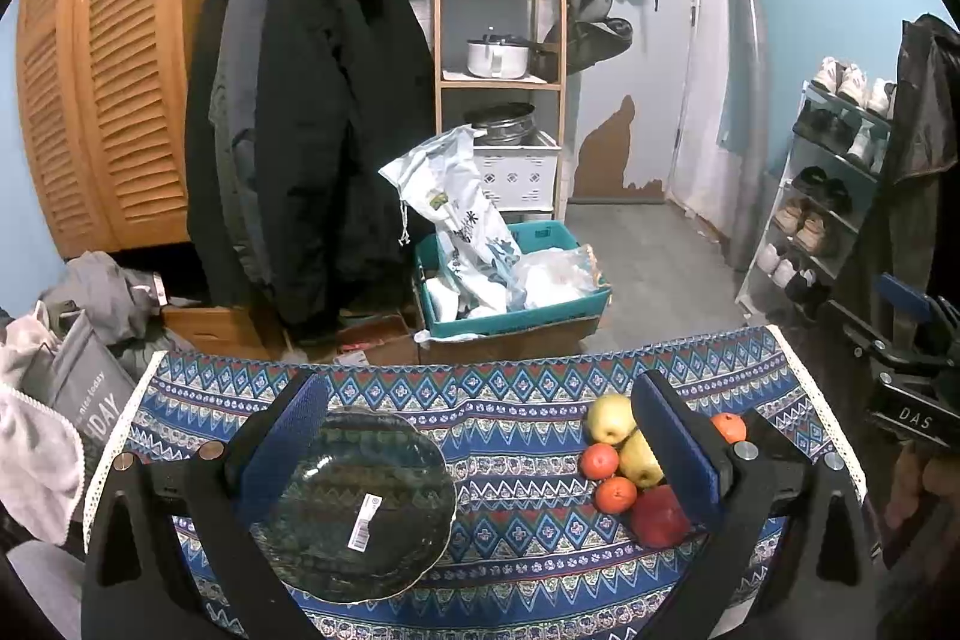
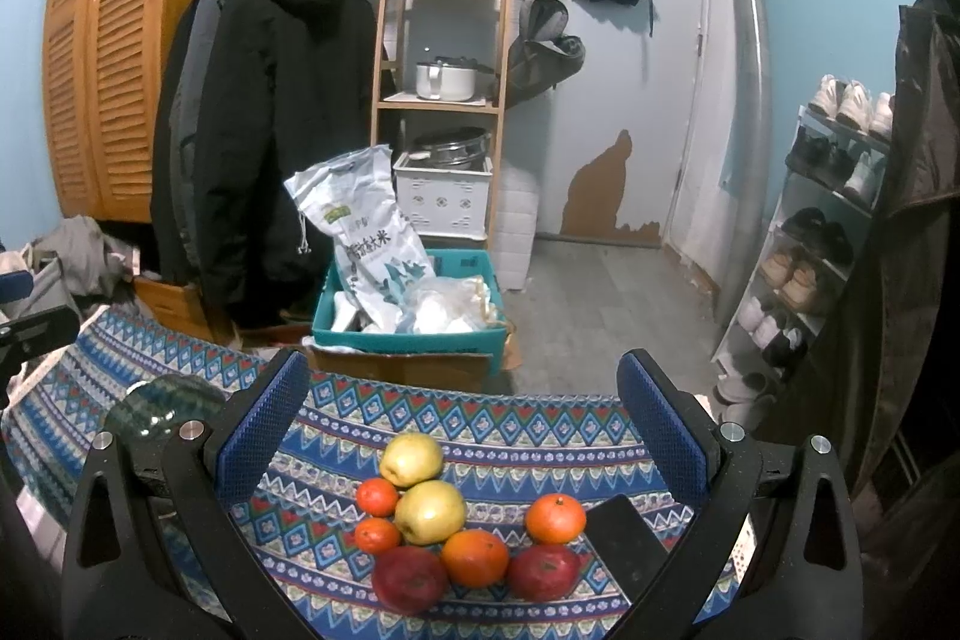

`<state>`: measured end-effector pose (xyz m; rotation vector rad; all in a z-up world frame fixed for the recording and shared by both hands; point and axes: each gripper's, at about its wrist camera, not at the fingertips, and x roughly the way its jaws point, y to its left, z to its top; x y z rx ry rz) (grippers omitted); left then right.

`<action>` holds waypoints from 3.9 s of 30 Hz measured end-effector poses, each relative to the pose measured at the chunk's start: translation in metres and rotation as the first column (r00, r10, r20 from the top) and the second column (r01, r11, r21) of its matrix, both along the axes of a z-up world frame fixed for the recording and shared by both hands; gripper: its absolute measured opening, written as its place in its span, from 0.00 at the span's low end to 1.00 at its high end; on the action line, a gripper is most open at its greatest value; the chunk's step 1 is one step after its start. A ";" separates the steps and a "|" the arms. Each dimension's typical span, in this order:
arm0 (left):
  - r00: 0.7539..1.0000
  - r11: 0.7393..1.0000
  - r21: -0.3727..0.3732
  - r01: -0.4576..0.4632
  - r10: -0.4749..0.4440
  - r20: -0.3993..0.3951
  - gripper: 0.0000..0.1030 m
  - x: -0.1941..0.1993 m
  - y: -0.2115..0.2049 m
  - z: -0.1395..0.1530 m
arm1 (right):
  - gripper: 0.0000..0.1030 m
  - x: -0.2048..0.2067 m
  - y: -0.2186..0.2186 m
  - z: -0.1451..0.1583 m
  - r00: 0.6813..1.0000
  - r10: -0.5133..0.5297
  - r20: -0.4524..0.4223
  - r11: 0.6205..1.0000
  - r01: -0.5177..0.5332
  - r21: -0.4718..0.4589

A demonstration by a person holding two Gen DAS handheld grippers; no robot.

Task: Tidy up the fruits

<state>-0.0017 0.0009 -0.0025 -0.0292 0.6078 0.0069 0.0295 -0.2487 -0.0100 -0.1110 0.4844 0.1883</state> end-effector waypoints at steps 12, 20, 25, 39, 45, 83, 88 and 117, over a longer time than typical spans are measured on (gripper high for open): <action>1.000 1.000 -0.003 0.001 -0.001 0.002 0.99 -0.001 0.000 0.000 | 0.98 0.000 0.000 0.001 1.000 0.001 -0.001 1.000 -0.001 0.001; 1.000 1.000 -0.003 0.002 -0.002 0.002 0.99 -0.002 0.001 0.000 | 0.98 0.000 0.000 0.002 1.000 0.000 -0.001 1.000 0.000 0.001; 1.000 1.000 -0.004 0.001 -0.001 0.002 0.99 -0.002 0.001 0.000 | 0.98 0.000 0.000 0.001 1.000 0.001 -0.001 1.000 -0.001 0.001; 1.000 1.000 -0.006 0.002 -0.002 0.002 0.99 -0.002 0.001 0.000 | 0.98 0.000 0.000 0.002 1.000 0.001 -0.001 1.000 -0.001 0.002; 1.000 1.000 -0.007 0.000 0.000 0.003 0.99 -0.003 0.001 0.001 | 0.98 0.000 0.000 0.003 1.000 0.002 -0.002 1.000 -0.002 0.002; 1.000 1.000 -0.012 0.000 0.000 0.000 0.99 -0.007 0.000 -0.001 | 0.98 -0.001 0.007 0.002 1.000 -0.002 -0.005 1.000 0.002 -0.005; 1.000 1.000 -0.012 0.000 0.000 -0.004 0.99 -0.008 -0.003 -0.004 | 0.98 -0.001 0.002 -0.002 1.000 -0.002 -0.006 1.000 0.002 -0.005; 0.971 0.993 0.017 0.115 -0.108 -0.215 0.99 0.053 -0.057 -0.071 | 0.98 0.037 -0.062 -0.064 0.957 -0.147 -0.250 0.989 0.137 -0.056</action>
